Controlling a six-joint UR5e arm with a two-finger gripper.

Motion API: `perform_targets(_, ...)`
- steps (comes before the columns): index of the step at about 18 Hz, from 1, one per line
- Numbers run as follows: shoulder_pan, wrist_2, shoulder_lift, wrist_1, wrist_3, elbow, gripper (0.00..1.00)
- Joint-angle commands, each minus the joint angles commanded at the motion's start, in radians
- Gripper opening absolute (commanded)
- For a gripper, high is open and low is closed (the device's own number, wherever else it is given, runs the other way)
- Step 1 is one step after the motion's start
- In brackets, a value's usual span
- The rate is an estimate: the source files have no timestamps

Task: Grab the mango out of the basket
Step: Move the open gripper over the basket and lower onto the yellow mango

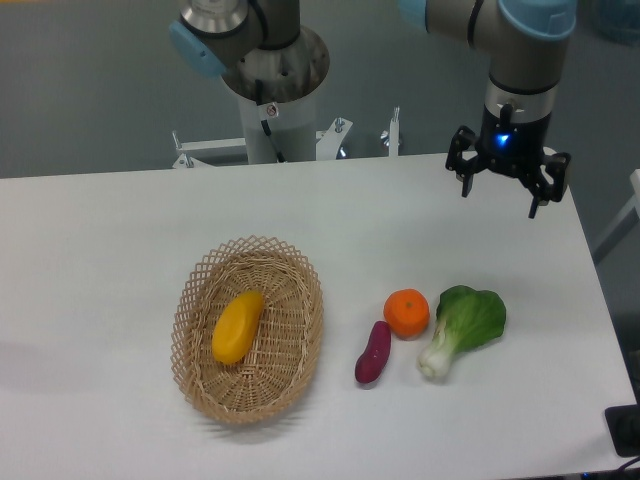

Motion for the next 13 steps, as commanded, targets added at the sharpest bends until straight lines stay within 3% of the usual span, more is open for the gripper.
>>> perform_targets(6,-0.008,-0.009,0.047,0.001,-0.011,-0.058,1.00)
perform_targets(9,-0.021,-0.046,0.086,0.005,-0.079,-0.100,1.00)
perform_targets(13,-0.132,-0.045,0.097,0.021,-0.265,-0.124,1.00)
